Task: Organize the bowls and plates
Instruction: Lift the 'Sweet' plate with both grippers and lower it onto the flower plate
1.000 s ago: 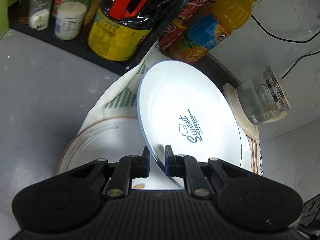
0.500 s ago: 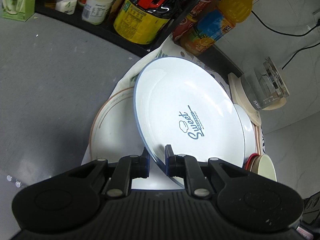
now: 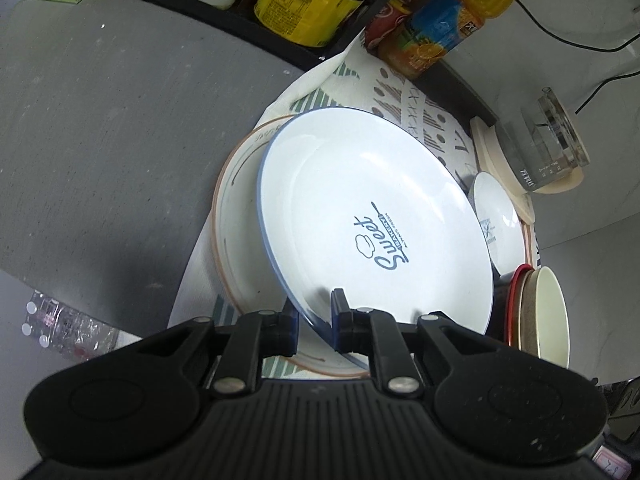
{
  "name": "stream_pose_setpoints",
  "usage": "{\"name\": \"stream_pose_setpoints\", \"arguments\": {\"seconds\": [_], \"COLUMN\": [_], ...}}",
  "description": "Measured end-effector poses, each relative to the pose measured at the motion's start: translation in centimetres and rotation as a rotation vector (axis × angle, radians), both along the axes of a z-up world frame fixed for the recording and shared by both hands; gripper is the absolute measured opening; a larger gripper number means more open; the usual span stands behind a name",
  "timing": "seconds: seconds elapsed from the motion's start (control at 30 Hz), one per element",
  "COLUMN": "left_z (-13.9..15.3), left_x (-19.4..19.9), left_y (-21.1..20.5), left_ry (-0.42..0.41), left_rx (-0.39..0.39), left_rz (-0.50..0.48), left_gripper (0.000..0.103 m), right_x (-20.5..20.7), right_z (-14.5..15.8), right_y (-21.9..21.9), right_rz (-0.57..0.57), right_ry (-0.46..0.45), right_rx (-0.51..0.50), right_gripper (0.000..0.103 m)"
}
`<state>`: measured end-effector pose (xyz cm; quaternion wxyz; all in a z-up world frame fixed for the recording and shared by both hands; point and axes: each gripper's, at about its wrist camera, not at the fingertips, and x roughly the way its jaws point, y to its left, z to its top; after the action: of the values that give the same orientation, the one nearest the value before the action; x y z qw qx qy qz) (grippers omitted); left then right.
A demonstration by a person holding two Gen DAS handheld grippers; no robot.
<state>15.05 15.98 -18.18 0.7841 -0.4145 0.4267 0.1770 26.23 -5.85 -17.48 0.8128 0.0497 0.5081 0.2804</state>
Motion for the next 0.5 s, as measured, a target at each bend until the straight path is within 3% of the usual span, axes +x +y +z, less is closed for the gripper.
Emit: {"name": "stream_pose_setpoints", "arguments": {"seconds": [0.5], "left_z": [-0.69], "left_x": [0.62], "left_y": [0.42], "left_ry": [0.052], "left_rx": [-0.036], "left_rz": [-0.016], "left_gripper": [0.014], "right_x": [-0.51], "right_z": [-0.91], "right_y": [-0.05], "right_rz": [-0.009], "right_ry": [0.021], "right_rx": [-0.025], "right_gripper": [0.015]}}
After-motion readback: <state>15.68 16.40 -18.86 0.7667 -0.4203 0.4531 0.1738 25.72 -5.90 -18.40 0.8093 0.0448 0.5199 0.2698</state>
